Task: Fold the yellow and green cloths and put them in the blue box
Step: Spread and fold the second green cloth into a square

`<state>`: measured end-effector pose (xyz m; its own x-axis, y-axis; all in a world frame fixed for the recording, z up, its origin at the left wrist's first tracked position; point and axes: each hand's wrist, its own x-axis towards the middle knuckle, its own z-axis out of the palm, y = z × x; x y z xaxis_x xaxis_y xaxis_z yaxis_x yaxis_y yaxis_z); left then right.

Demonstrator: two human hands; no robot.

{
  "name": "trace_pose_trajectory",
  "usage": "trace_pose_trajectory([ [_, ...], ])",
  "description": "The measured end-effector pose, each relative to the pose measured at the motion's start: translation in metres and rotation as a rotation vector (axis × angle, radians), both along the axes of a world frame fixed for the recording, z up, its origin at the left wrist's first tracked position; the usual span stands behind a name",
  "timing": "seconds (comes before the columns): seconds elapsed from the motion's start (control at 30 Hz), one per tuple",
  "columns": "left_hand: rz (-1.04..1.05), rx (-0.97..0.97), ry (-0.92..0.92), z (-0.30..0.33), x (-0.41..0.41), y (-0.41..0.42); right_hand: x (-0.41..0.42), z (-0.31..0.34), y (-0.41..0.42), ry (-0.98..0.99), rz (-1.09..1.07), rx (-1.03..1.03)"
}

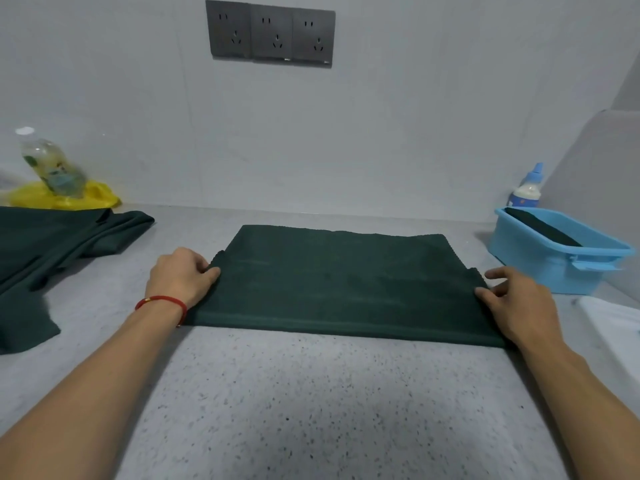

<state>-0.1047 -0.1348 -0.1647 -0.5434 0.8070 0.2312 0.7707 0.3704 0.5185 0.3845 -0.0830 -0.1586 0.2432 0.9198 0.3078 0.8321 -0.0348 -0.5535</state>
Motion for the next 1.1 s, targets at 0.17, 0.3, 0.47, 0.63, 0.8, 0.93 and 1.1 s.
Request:
trace_pose_trajectory([
  [0.17,0.056,-0.023,-0.016,0.001,-0.003,0.003,-0.004,-0.001,0.003,0.061,0.002,-0.003],
  [0.3,0.076,-0.042,-0.048,0.003,-0.003,0.004,0.000,0.000,0.001,0.142,-0.017,-0.021],
  [0.47,0.091,-0.049,-0.062,0.004,-0.001,0.005,0.001,-0.001,0.001,0.181,-0.034,-0.018],
  [0.63,0.099,-0.049,-0.060,0.004,0.002,0.004,0.001,-0.003,0.007,0.168,-0.052,-0.006],
  [0.8,0.111,-0.027,0.084,0.014,0.010,-0.002,-0.007,0.005,0.000,-0.068,-0.111,0.064],
  [0.93,-0.110,0.190,0.468,0.024,0.066,-0.012,-0.054,0.007,-0.017,-0.364,0.087,0.194],
  [1.1,-0.525,-0.028,0.387,0.013,0.157,0.003,-0.143,0.007,-0.016,-0.426,0.484,0.127],
])
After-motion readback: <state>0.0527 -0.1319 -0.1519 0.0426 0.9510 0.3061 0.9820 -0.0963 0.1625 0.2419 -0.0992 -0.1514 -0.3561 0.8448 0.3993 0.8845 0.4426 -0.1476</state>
